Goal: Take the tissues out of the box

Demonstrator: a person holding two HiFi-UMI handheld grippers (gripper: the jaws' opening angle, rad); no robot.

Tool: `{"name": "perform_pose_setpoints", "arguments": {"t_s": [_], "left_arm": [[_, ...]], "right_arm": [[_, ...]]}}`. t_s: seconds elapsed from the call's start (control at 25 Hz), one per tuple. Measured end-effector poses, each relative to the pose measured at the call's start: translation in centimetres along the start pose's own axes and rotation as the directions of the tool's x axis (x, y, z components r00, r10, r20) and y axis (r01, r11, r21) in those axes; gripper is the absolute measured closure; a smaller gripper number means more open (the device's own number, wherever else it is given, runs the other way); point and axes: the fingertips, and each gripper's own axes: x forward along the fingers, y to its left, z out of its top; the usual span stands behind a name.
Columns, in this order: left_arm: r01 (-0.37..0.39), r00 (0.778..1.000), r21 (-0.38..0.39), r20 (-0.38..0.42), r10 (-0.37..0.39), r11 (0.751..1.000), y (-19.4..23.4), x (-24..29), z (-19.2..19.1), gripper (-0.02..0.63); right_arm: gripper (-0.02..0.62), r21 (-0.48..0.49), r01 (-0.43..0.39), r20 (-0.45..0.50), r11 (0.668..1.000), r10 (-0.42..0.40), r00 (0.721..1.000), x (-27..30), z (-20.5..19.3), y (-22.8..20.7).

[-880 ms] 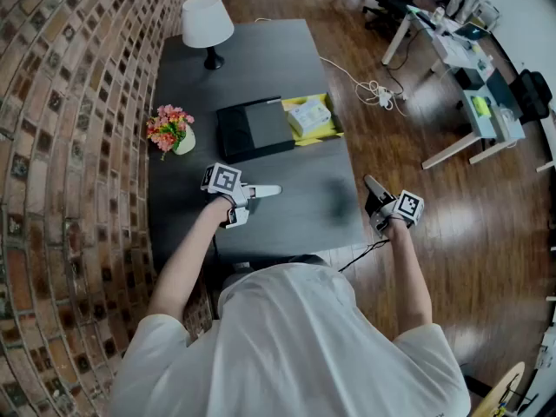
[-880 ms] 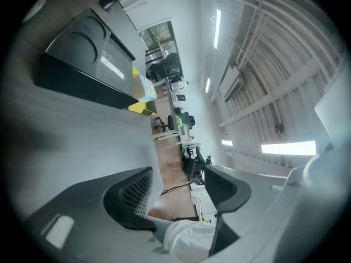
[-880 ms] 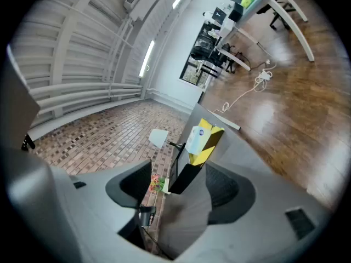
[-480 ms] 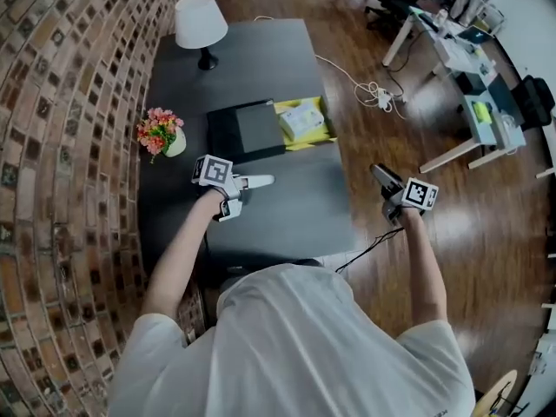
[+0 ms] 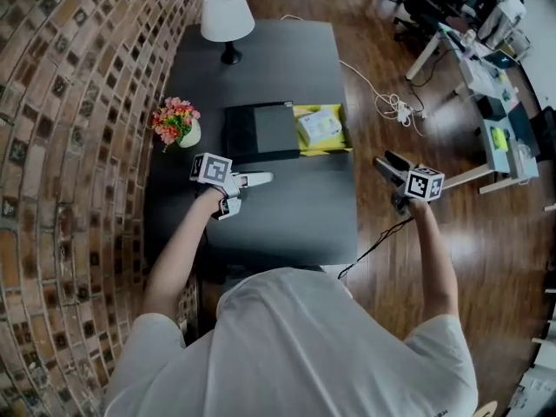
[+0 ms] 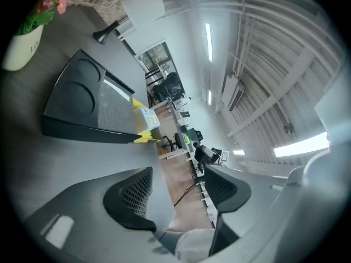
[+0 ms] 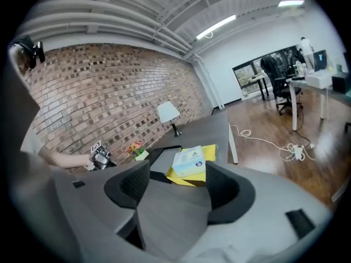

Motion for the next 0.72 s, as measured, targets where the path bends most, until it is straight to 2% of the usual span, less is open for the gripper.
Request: {"name": "perform_pose_setpoints", "arguments": {"t_s": [0.12,0.32,0.72], "left_arm": [[-0.014,1.000,0.040,0.014,0.013,0.999,-0.3,-0.5,0.2,0.324],[-0.043,0.997,0.019,0.058,0.042,0.999,0.4,-1.5,0.1,0.324],[-0.068,0.986,0.004,0.150,0.067,0.998,0.9,-2.4,0.6,0.324]], "right_arm": [[0.261,-0.110,-0.015,-0.066,0.994,0.007,0.998,2.0,0.7,0.1],[0.258,-0.261,-0.095,-0.185,0.961,0.047,0.982,6.1,1.1,0.7],[0.256,-0.440,-0.223,-0.346,0.870,0.065,0.936,12.9,1.4,0.5]]}}
